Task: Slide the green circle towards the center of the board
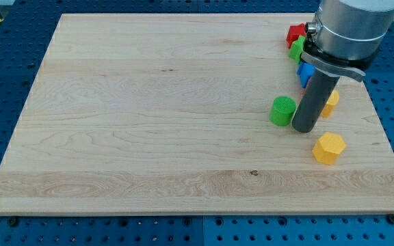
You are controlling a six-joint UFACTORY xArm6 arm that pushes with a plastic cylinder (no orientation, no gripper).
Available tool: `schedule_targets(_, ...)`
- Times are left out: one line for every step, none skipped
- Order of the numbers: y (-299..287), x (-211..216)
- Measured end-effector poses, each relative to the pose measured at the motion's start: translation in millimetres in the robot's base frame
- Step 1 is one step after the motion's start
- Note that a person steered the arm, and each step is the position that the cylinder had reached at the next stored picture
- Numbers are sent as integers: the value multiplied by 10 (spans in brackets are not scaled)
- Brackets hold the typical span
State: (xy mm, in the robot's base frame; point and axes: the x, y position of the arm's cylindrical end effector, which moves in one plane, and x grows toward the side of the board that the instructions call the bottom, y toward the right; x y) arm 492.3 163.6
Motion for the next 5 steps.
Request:
schedule_targets(-72, 0)
schedule_targets(-167, -124)
schedule_targets(-288, -332)
schedule_targets(-465, -542)
schedule_targets(-660, -740)
